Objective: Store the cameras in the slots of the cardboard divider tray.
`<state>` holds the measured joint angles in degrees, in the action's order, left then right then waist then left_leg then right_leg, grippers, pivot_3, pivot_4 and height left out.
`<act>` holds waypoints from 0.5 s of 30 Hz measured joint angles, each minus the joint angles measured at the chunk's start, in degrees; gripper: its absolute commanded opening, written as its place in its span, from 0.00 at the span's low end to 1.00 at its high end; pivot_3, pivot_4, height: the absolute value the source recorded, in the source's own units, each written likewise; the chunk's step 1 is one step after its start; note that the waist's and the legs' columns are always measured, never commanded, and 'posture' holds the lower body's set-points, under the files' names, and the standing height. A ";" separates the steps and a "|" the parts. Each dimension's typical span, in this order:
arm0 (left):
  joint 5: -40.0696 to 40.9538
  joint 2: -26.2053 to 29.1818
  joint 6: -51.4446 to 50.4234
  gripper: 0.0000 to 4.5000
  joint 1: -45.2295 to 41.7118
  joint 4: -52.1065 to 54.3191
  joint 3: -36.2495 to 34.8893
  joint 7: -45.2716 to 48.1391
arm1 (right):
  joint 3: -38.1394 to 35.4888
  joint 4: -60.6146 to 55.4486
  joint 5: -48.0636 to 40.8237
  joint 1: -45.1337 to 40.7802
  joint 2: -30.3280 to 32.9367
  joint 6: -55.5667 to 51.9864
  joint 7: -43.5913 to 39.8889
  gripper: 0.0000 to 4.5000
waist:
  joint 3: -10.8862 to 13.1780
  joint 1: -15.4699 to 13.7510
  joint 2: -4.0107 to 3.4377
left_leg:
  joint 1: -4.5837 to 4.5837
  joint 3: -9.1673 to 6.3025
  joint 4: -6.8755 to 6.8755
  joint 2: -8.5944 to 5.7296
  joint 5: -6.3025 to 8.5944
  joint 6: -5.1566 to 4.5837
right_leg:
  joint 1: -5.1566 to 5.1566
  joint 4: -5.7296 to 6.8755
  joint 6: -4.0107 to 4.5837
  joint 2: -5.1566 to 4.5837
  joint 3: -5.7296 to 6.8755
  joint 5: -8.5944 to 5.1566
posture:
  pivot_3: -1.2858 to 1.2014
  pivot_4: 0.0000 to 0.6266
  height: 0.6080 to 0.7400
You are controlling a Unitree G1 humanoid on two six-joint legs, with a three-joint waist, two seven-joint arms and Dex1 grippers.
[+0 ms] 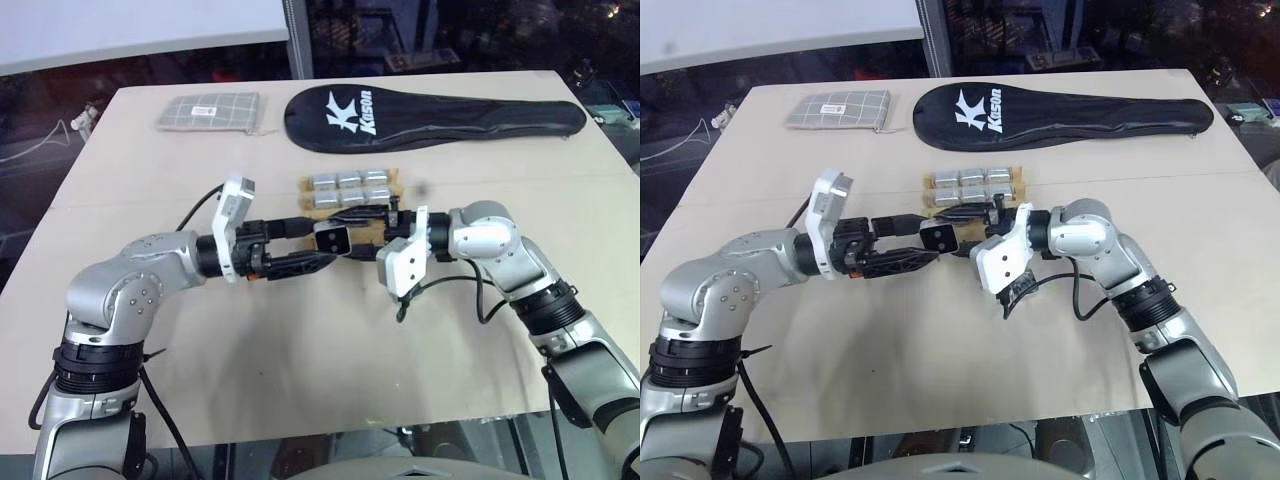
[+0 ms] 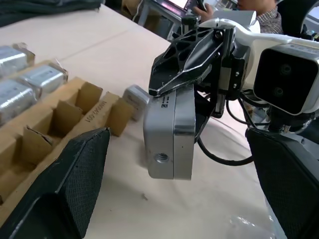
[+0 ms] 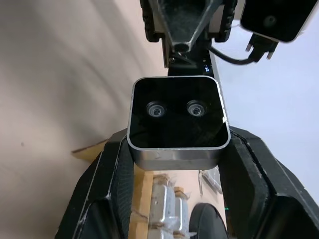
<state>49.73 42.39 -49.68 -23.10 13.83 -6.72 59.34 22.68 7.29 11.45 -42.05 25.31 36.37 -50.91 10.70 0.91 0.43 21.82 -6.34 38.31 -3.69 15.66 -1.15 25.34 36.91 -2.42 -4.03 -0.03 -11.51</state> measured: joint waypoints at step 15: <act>0.02 -0.92 -0.06 1.00 -0.33 -0.97 -0.01 0.28 | -0.08 -0.83 -0.60 0.91 -0.33 -4.31 1.35 0.42 | 0.00 0.00 0.00 | -0.01 0.02 0.01 0.00 0.00 0.00 | 0.02 0.05 0.01 0.00 -0.02 0.01 | 0.52 0.24 1.00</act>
<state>49.75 41.47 -49.74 -23.44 12.86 -6.73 59.62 22.60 6.46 10.85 -41.14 24.98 32.06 -49.56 10.70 0.90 0.44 21.81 -6.32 38.32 -3.69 15.65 -1.14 25.35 36.95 -2.42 -4.03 -0.05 -11.51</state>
